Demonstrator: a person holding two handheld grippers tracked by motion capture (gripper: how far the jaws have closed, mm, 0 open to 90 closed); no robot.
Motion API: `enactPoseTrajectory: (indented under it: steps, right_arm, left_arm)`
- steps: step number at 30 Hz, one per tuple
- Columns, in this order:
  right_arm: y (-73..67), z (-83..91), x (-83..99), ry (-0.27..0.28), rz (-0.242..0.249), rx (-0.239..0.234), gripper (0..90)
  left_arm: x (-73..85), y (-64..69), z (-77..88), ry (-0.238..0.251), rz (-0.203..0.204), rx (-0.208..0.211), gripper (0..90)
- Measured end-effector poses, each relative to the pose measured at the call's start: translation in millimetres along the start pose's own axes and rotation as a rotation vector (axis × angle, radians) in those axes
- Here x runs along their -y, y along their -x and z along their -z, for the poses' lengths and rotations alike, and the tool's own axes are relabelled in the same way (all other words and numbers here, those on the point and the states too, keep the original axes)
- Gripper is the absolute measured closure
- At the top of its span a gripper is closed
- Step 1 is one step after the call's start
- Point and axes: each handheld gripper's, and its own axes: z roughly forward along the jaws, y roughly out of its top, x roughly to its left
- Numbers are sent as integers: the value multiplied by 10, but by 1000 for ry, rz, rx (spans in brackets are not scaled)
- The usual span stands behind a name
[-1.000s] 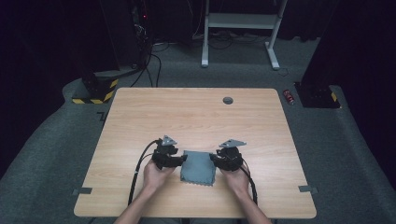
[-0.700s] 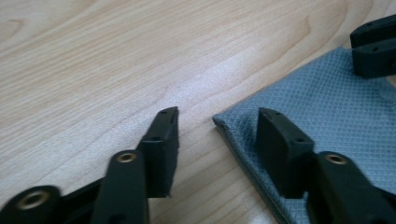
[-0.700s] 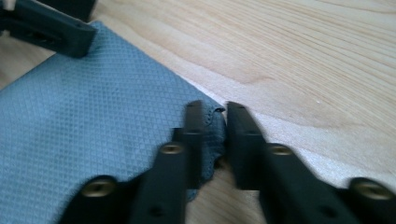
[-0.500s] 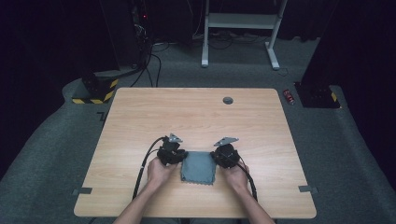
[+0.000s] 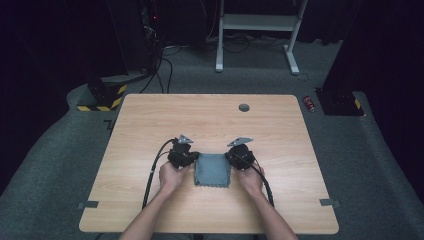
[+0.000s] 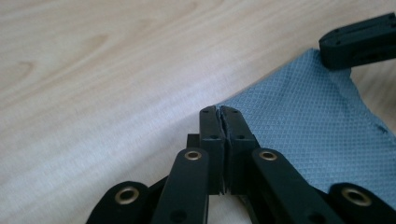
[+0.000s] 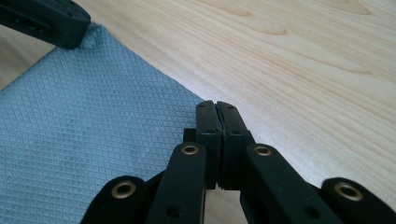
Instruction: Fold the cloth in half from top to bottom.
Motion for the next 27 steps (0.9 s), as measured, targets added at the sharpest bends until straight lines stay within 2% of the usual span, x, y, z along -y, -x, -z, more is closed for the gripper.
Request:
enactPoseTrajectory:
  steps: [2,5,6,8,9,12,16,19,22,25,27]
  right_arm:
    - [18,-37,-18,0,-8,10,887]
    - [33,-100,-44,-7,-3,17,886]
    - [30,-130,-45,-7,2,22,885]
    - [36,-161,-29,-10,2,21,884]
    - [41,-161,-27,-7,-6,19,884]
    - [38,-158,-29,-8,1,20,882]
    - [35,-162,-29,-7,2,22,881]
    - [36,-162,-30,-8,4,22,880]
    - [36,-164,-31,-7,6,24,881]
    - [37,-165,-31,-6,5,24,880]
    - [35,-166,-31,-7,5,25,881]
  left_arm:
    - [-3,-19,-34,10,11,-9,881]
    - [33,-42,-80,-14,8,-31,858]
    - [44,-43,-74,-15,9,-30,824]
    - [59,-40,-47,-11,17,-25,701]
    - [90,-6,29,4,17,-6,667]
    - [164,89,137,1,-23,0,581]
    - [304,195,238,-7,-53,25,540]
    - [407,256,244,-47,-88,11,526]
    - [475,294,270,-55,-125,-14,527]
    - [502,316,303,-50,-133,-22,527]
    - [530,342,351,-41,-129,-9,523]
